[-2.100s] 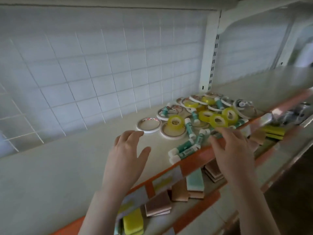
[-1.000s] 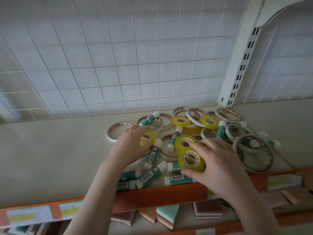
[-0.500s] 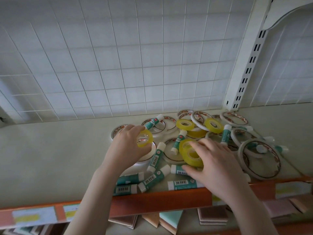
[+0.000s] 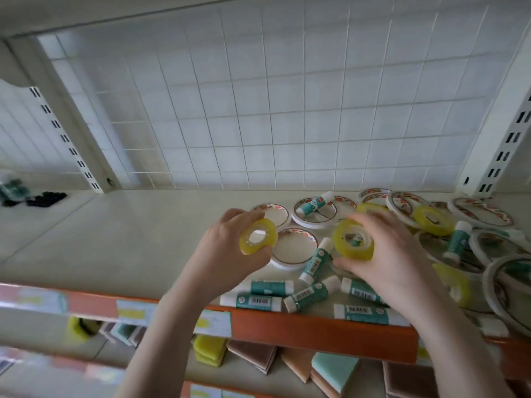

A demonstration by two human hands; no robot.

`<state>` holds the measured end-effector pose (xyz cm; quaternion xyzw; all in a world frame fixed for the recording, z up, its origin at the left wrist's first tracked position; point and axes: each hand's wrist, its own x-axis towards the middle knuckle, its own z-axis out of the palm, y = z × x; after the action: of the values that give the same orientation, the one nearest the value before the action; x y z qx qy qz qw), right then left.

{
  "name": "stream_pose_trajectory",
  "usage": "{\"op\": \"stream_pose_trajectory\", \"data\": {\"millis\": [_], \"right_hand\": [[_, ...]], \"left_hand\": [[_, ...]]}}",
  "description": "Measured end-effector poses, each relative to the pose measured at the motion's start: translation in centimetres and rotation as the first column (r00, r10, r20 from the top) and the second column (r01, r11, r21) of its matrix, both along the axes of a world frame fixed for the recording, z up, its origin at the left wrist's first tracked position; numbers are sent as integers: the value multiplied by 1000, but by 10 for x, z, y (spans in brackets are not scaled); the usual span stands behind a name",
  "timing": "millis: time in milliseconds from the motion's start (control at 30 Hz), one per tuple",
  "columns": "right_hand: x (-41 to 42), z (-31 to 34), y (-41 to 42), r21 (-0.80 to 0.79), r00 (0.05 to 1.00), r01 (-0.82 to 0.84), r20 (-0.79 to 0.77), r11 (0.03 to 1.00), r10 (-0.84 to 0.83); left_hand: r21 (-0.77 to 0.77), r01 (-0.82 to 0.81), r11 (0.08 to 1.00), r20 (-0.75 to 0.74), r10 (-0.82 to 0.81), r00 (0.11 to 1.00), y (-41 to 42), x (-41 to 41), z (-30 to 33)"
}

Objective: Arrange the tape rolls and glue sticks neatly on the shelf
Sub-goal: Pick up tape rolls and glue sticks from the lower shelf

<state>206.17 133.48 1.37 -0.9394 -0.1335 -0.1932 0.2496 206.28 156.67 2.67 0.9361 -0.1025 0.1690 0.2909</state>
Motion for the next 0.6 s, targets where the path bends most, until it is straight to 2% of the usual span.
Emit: {"op": "stream_pose_trajectory", "data": {"millis": [100, 333, 600], "right_hand": [[3, 5, 25, 61, 999, -45, -5, 997, 46], [-5, 4, 103, 68, 988, -155, 35, 986, 153], [-11, -7, 264, 123, 984, -178, -4, 976, 180]], "left_hand": [[2, -39, 999, 22, 39, 999, 22, -9, 3], [-1, -106, 994, 67, 106, 992, 99, -31, 3], [40, -194, 980, 69, 191, 979, 256, -64, 3]]}}
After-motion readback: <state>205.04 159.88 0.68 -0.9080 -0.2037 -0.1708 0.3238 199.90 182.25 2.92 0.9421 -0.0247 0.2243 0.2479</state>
